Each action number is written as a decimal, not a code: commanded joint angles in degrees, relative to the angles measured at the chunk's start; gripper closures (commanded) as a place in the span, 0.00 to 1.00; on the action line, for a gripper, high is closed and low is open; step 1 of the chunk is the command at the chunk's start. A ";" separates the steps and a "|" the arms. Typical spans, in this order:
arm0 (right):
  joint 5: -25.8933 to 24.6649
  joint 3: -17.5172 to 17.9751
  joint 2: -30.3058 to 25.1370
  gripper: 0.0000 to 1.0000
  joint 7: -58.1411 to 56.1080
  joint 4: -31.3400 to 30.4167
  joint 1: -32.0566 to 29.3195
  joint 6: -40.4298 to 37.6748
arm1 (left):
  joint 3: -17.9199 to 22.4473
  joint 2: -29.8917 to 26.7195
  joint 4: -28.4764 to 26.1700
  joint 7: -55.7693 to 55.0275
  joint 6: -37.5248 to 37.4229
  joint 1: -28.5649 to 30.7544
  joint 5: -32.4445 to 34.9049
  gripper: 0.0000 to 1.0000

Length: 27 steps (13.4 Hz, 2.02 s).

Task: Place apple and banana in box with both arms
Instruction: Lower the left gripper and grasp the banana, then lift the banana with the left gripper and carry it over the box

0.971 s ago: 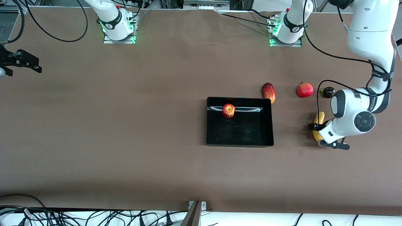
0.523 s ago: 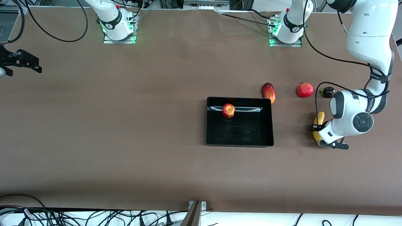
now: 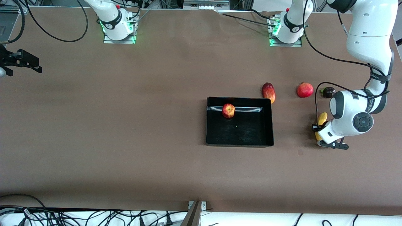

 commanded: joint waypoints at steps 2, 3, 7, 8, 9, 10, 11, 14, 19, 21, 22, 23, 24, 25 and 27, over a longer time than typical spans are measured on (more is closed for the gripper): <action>0.79 1.04 -0.16 0.00 0.29 0.50 -0.32 -0.54 | -0.72 -7.76 -0.49 -4.37 -11.54 -2.69 0.38 1.00; 0.79 1.13 -0.16 0.00 0.29 0.50 -0.32 -0.54 | -0.89 -10.05 -0.31 -6.92 -14.88 -3.93 -0.67 1.00; 0.79 1.13 -0.16 0.00 0.37 0.50 -0.32 -0.37 | -0.81 -16.12 0.13 -18.68 -20.45 -11.13 -9.29 1.00; 0.79 1.13 -0.16 0.00 0.37 0.50 -0.32 -0.37 | -0.89 -16.57 0.13 -22.99 -20.63 -12.80 -9.38 1.00; 0.79 1.04 -0.07 0.00 0.29 0.50 -0.32 -0.37 | -0.89 -16.49 0.30 -26.68 -20.80 -14.90 -9.81 1.00; 0.88 1.04 -0.07 0.00 0.37 0.50 -0.32 -0.45 | -0.98 -16.31 0.39 -29.33 -20.72 -15.97 -10.52 1.00; 0.88 1.04 -0.16 0.00 0.37 0.50 -0.32 -0.45 | -0.98 -16.22 0.39 -31.10 -20.37 -17.63 -11.04 1.00; 0.88 1.04 -0.16 0.00 0.37 0.50 -0.32 -0.54 | -1.07 -12.37 4.78 -37.59 -19.57 -22.39 -13.42 1.00; 0.88 1.04 -0.07 0.00 0.37 0.50 -0.32 -0.37 | -1.60 -7.26 9.36 -41.31 -19.22 -24.68 -13.60 1.00; 0.88 1.04 -0.07 0.00 0.37 0.50 -0.32 -0.28 | -1.60 -6.64 9.71 -42.53 -17.56 -25.29 -13.69 1.00; 0.88 1.04 -0.07 0.00 0.37 0.50 -0.32 -0.36 | -1.60 -5.86 10.58 -43.15 -17.20 -26.17 -13.69 1.00; 0.88 0.96 -0.07 0.00 0.37 0.50 -0.32 -0.45 | -1.60 -4.89 11.81 -43.94 -17.20 -26.70 -13.60 1.00; 0.97 0.96 -0.07 0.00 0.37 0.50 -0.32 -0.45 | -1.60 -4.45 12.43 -44.47 -17.20 -26.88 -13.60 1.00; 1.49 0.96 -0.07 0.00 0.29 0.50 -0.32 -0.54 | -1.60 -4.36 12.52 -44.82 -17.20 -27.23 -13.60 1.00; 1.67 0.87 0.02 0.00 0.29 0.50 -0.32 -0.45 | -1.60 -3.75 12.87 -45.26 -16.85 -27.67 -13.60 1.00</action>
